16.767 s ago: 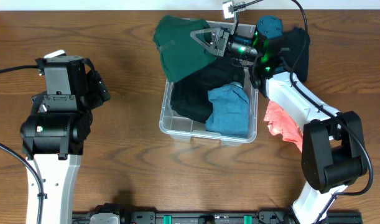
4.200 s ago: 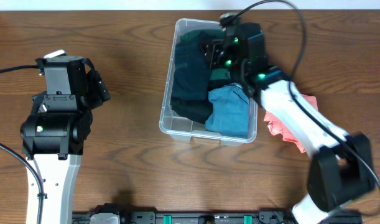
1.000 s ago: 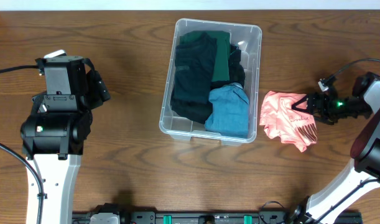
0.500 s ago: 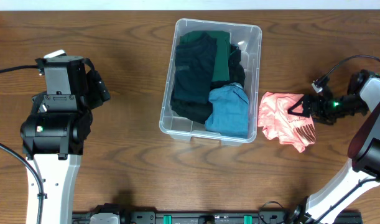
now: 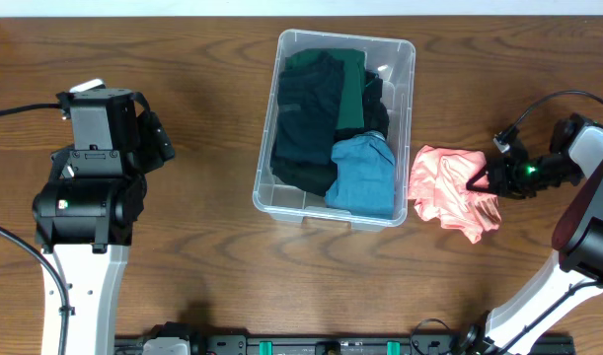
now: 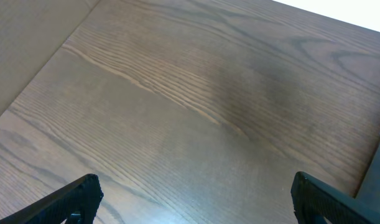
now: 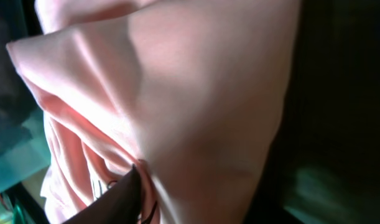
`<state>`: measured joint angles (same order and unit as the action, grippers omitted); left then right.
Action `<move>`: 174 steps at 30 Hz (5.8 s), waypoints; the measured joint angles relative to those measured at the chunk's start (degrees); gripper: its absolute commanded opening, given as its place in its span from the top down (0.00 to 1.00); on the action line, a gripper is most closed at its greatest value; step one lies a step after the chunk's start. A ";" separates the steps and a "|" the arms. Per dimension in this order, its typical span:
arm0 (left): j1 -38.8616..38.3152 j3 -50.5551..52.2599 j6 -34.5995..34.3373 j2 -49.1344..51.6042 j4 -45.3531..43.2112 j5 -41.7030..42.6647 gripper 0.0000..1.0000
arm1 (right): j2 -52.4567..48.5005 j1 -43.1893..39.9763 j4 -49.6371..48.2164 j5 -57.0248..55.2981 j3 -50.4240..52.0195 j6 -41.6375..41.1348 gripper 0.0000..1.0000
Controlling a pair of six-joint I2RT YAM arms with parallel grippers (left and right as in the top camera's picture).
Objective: Pack container
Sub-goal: 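Grasp the pink shirt's left edge with the right gripper, then drag the pink shirt left toward the container with the right gripper, then lift the pink shirt up and over the container's top right, then lower the pink shirt into the container's upper right and release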
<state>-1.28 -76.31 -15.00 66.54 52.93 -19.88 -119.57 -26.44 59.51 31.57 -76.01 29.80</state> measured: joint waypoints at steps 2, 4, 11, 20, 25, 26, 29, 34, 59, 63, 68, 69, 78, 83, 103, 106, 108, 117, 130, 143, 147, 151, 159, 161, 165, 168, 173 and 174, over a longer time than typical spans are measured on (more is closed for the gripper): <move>0.00 0.00 0.00 0.00 0.02 0.00 0.02 | -0.07 0.00 -0.96 0.37 0.20 -0.52 0.69; 0.00 0.00 0.00 0.00 0.02 -0.02 0.02 | -0.11 0.00 -1.66 0.81 0.42 -0.72 0.74; 0.00 0.00 0.00 0.00 0.02 0.00 0.02 | -1.57 -0.07 -2.54 7.54 0.50 -0.85 0.76; 0.00 0.00 0.00 0.00 0.02 -0.02 0.02 | -2.95 -0.07 -2.82 16.41 0.81 0.26 0.27; 0.00 0.00 0.00 0.00 0.02 0.00 0.02 | -2.32 0.42 -2.29 18.36 0.74 0.48 0.12; 0.00 0.00 0.00 0.00 0.02 0.00 0.02 | -2.25 0.70 -2.45 18.49 0.72 0.61 0.11; 0.00 0.00 0.00 0.00 0.02 0.00 0.02 | -2.19 2.23 -3.15 18.64 0.70 0.63 0.11; 0.00 0.00 0.00 0.00 0.02 0.00 0.02 | -2.14 7.10 -5.07 18.67 0.63 0.66 0.15; 0.00 0.00 0.00 0.00 0.02 0.00 0.02 | -1.29 10.88 -6.67 15.50 4.04 0.81 0.53; 0.00 0.00 0.00 0.00 0.02 0.00 0.02 | -1.36 10.88 -6.71 16.04 4.17 1.51 0.61; 0.00 0.00 0.00 0.00 0.02 0.00 0.02 | -2.08 10.73 -6.73 17.40 4.28 2.62 0.89; 0.00 0.00 0.00 0.00 0.02 0.00 0.02 | -2.14 10.54 -6.54 18.12 4.26 2.71 0.94; 0.00 0.00 0.00 0.00 0.02 0.00 0.02 | -2.21 8.41 -4.48 30.60 1.55 1.79 0.99; 0.00 0.00 0.00 0.00 0.02 0.00 0.02 | 0.24 7.96 -4.72 34.23 -2.43 -0.50 0.99; 0.00 0.00 0.00 0.00 0.02 0.00 0.02 | 19.04 15.21 -22.77 37.88 -18.71 -31.04 0.99; 0.00 0.00 0.00 0.00 0.02 0.00 0.02 | 19.06 18.18 -22.47 37.64 -18.71 -37.18 0.99; 0.00 0.00 0.00 0.00 0.02 -0.02 0.02 | 19.06 20.24 -21.09 36.00 -18.71 -41.72 0.99; 0.00 0.00 0.00 0.00 0.00 0.00 0.02 | 19.06 29.42 -18.56 12.96 -18.62 -53.92 0.99; 0.00 0.00 0.00 0.00 0.00 -0.02 0.02 | 19.06 31.52 -36.22 3.45 -5.57 -60.92 0.99; 0.00 0.00 0.00 0.00 0.00 0.00 0.02 | 19.06 33.14 -48.39 4.11 4.52 -66.95 0.99; 0.00 0.00 0.00 0.00 0.00 0.00 0.02 | 19.06 33.14 -49.07 -0.17 5.09 -67.76 0.99; 0.00 0.00 -0.02 0.00 0.00 0.00 0.02 | 19.06 33.16 -48.61 -4.98 5.11 -68.87 0.99; 0.00 0.00 0.00 0.00 0.00 -0.02 0.02 | 19.06 33.97 -50.16 -11.02 5.35 -69.16 0.37; 0.00 0.00 0.00 0.00 0.00 0.00 0.02 | 19.06 34.25 -53.40 -10.49 5.42 -67.93 0.20; 0.00 0.00 0.00 0.00 0.02 0.00 0.02 | 19.15 33.88 -61.27 -8.09 5.53 -65.94 0.10; 0.00 0.00 0.00 0.00 0.02 0.00 0.02 | 20.02 32.57 -65.16 -6.80 5.60 -65.61 0.15; 0.00 0.00 0.00 0.00 0.00 0.00 0.02 | 24.46 28.81 -66.69 -5.92 5.60 -65.07 0.24; 0.00 0.00 0.00 0.00 0.00 0.00 0.02 | 25.38 28.26 -66.18 -5.70 5.60 -64.98 0.28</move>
<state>-1.28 -76.31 -15.00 66.54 52.93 -19.88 -94.19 1.83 -6.68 25.87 -70.41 -35.18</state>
